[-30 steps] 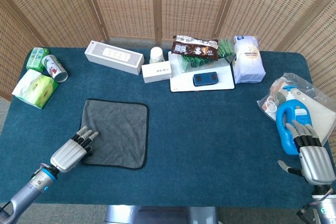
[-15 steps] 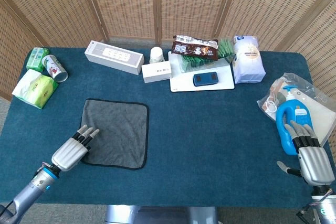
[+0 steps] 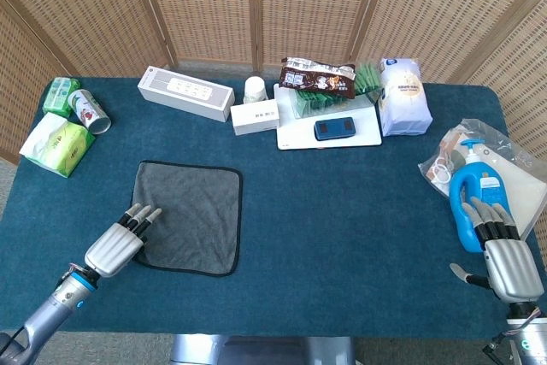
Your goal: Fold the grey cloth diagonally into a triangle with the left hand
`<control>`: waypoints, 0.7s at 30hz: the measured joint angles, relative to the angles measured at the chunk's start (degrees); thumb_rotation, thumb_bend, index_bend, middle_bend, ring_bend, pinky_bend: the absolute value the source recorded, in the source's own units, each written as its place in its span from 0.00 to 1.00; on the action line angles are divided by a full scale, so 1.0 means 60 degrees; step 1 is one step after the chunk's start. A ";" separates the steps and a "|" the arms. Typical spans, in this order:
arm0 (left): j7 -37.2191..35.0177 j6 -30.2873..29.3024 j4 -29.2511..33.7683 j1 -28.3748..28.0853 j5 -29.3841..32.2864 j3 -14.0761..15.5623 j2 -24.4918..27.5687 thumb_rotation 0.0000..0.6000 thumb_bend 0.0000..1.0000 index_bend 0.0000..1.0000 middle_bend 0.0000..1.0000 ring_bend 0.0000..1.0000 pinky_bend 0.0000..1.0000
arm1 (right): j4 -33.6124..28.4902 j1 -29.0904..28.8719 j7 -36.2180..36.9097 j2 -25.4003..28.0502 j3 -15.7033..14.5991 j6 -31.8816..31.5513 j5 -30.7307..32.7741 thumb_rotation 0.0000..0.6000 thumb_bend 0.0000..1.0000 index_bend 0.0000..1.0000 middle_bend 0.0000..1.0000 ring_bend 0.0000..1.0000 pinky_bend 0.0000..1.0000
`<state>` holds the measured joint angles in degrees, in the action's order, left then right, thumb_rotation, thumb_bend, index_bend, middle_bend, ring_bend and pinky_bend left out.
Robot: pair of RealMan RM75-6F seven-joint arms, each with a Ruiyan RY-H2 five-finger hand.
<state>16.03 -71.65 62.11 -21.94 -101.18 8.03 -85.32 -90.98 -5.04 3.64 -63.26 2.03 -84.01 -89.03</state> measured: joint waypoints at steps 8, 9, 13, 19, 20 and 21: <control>0.0074 -0.0042 -0.0038 -0.0009 0.0040 -0.0040 -0.0058 1.00 0.62 0.71 0.04 0.01 0.17 | 0.0001 -0.0010 0.0020 0.0004 -0.0017 0.0026 -0.0009 1.00 0.00 0.00 0.00 0.00 0.00; 0.0071 -0.0071 -0.0038 -0.0011 0.0039 -0.0053 -0.0064 1.00 0.62 0.71 0.04 0.01 0.17 | 0.0003 -0.0015 0.0037 0.0008 -0.0020 0.0037 -0.0013 1.00 0.00 0.00 0.00 0.00 0.00; 0.0021 -0.0138 -0.0052 -0.0027 0.0085 -0.0133 -0.0090 1.00 0.62 0.71 0.05 0.02 0.17 | 0.0006 -0.0022 0.0077 0.0015 -0.0026 0.0039 -0.0027 1.00 0.00 0.00 0.00 0.00 0.00; -0.0114 -0.0111 0.0051 -0.0131 0.0251 -0.0314 -0.0068 1.00 0.62 0.72 0.05 0.02 0.17 | 0.0010 -0.0028 0.0078 0.0018 -0.0039 0.0052 -0.0035 1.00 0.00 0.00 0.00 0.00 0.00; -0.0122 -0.0095 0.0097 -0.0153 0.0287 -0.0349 -0.0054 1.00 0.62 0.72 0.05 0.02 0.17 | 0.0005 -0.0030 0.0073 0.0017 -0.0043 0.0058 -0.0035 1.00 0.00 0.00 0.00 0.00 0.00; -0.0124 -0.0081 0.0133 -0.0173 0.0312 -0.0377 -0.0042 1.00 0.62 0.72 0.05 0.02 0.17 | 0.0002 -0.0031 0.0081 0.0018 -0.0045 0.0063 -0.0035 1.00 0.00 0.00 0.00 0.00 0.00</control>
<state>15.28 -72.14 62.91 -22.98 -99.31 5.77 -85.57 -90.97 -5.22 4.13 -63.15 1.76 -83.63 -89.24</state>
